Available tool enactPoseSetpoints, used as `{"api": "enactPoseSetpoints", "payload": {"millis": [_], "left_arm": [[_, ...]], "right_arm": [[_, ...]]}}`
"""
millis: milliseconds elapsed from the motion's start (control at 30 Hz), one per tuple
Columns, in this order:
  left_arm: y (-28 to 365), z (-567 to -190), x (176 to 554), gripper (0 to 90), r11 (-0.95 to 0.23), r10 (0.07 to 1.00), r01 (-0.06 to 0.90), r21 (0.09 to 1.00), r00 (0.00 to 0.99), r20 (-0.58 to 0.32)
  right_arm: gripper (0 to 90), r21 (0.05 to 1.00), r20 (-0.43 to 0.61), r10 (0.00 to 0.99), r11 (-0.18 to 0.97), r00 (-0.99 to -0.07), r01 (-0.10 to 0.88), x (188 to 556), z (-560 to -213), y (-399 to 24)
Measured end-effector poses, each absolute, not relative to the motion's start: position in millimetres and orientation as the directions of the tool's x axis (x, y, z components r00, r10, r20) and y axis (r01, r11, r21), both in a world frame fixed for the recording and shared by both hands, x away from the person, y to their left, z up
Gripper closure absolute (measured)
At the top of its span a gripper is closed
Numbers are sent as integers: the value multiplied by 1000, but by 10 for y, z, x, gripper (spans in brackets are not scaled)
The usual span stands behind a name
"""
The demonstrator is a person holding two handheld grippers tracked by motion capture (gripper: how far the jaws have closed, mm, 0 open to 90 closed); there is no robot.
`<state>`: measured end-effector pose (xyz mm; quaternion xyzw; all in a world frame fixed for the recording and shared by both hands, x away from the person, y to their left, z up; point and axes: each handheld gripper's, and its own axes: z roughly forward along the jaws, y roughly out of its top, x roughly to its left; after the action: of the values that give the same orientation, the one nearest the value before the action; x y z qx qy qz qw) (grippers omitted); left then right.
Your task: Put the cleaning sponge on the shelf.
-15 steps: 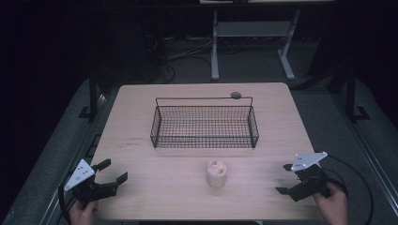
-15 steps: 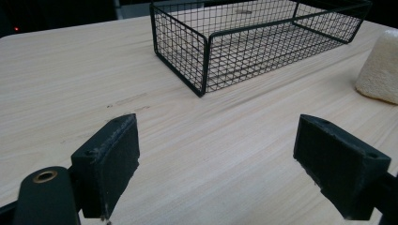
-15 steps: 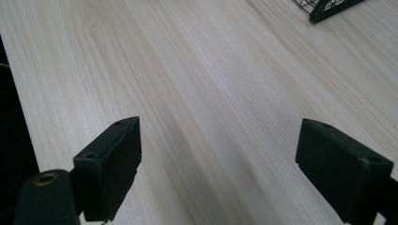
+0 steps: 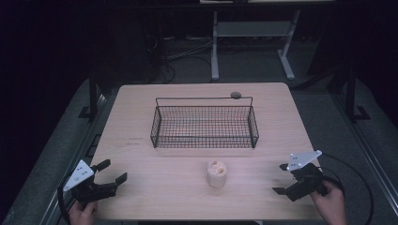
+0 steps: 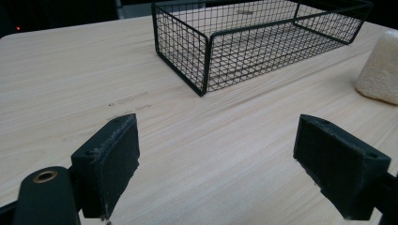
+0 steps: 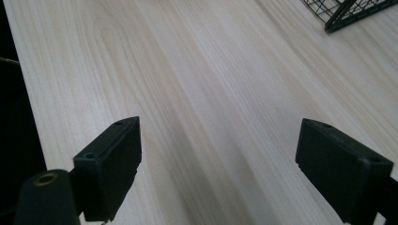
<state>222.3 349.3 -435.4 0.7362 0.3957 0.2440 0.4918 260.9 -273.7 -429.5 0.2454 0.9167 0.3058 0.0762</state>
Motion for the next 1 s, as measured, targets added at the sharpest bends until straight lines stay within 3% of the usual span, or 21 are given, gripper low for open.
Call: {"api": "enactPoseSetpoints", "payload": {"millis": [533, 1000], "left_arm": [[3486, -4352, 2222, 139, -203, 824, 344, 917, 566, -29], [3529, -4344, 2216, 139, -187, 830, 341, 921, 557, -38]], "right_arm": [[143, 570, 3, 442, 737, -897, 364, 2706, -4155, -2537], [143, 530, 21, 329, 797, -944, 290, 2855, -4069, -2095]]}}
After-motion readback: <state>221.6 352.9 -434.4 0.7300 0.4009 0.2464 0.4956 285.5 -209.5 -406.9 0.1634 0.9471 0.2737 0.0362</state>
